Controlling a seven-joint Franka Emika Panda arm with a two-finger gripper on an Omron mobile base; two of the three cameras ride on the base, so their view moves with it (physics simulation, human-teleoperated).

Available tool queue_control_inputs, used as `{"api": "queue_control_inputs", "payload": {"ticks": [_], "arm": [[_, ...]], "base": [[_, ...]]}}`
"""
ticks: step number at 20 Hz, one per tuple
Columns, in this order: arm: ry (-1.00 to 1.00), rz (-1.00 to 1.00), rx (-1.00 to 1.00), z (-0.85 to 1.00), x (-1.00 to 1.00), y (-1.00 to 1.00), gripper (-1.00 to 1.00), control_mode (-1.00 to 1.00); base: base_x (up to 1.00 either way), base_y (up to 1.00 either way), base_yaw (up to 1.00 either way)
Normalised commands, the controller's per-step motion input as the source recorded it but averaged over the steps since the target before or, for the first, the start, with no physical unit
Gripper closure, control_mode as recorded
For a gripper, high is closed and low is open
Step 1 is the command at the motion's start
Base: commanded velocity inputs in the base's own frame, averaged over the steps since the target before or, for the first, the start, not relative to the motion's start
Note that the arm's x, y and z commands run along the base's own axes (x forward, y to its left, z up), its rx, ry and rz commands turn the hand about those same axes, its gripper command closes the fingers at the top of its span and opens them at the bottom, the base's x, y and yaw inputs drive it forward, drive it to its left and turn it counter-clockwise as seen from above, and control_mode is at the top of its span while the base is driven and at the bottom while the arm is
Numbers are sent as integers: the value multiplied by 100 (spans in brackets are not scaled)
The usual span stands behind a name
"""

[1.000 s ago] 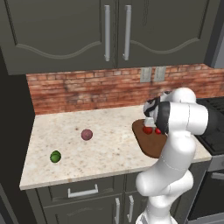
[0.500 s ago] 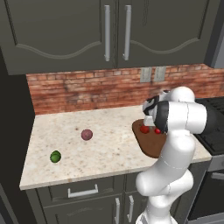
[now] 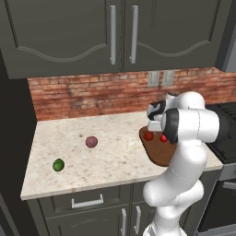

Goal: Place the avocado, onion, tomato, and bell pepper on the cutting board.

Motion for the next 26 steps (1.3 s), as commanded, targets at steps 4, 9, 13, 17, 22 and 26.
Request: {"api": "queue_control_inputs", "payload": {"ticks": [4, 9, 13, 17, 22, 26], "arm": [[-1, 0, 0, 24, 0, 1, -100, -100], [-3, 0, 0, 20, 0, -17, -100, -100], [-12, 0, 0, 57, -2, -20, -100, -100], [-14, 0, 0, 93, -9, -1, -100, -100], [-10, 0, 0, 88, -15, 15, -100, -100], [-12, 0, 0, 53, -33, 49, -100, -100]], "base": [[0, 0, 0], [0, 0, 0], [0, 0, 0], [0, 0, 0], [0, 0, 0], [0, 0, 0]]}}
